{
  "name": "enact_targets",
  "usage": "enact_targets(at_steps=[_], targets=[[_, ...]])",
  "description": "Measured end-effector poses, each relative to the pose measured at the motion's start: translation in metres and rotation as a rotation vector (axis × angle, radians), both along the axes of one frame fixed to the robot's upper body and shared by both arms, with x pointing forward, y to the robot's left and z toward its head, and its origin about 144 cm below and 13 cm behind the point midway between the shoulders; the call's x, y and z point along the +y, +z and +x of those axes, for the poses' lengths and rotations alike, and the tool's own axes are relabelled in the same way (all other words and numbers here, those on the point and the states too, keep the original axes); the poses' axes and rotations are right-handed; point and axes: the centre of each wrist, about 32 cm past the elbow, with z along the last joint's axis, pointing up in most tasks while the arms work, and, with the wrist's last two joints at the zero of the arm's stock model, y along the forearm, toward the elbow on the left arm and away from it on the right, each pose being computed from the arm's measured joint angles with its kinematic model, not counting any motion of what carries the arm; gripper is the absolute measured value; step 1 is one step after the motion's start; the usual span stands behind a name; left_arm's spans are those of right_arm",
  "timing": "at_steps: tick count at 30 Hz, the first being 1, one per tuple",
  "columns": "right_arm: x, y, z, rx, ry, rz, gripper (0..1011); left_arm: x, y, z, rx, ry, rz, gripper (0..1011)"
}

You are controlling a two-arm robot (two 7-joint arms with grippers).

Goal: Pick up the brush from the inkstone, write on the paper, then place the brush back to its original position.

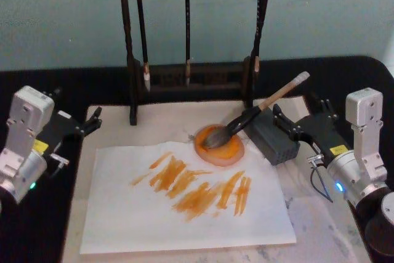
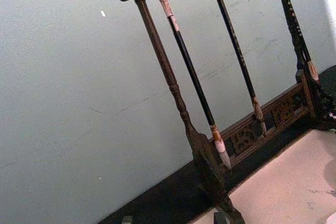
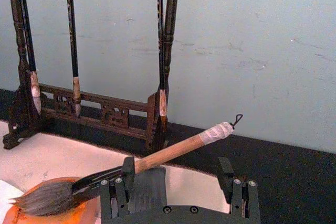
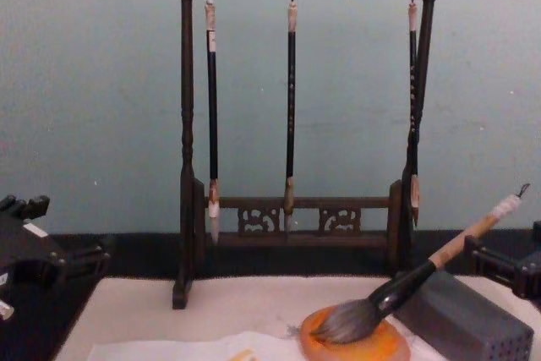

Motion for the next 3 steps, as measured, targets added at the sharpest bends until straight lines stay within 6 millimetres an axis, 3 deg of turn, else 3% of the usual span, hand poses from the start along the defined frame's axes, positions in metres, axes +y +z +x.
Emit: enact_targets(at_steps=[3], targets=[[0.0000,0.0000,0.0000,0.000,0.000,0.000,1000,0.0000,0.0000,0.0000,0.000,0.000,0.000,1001]])
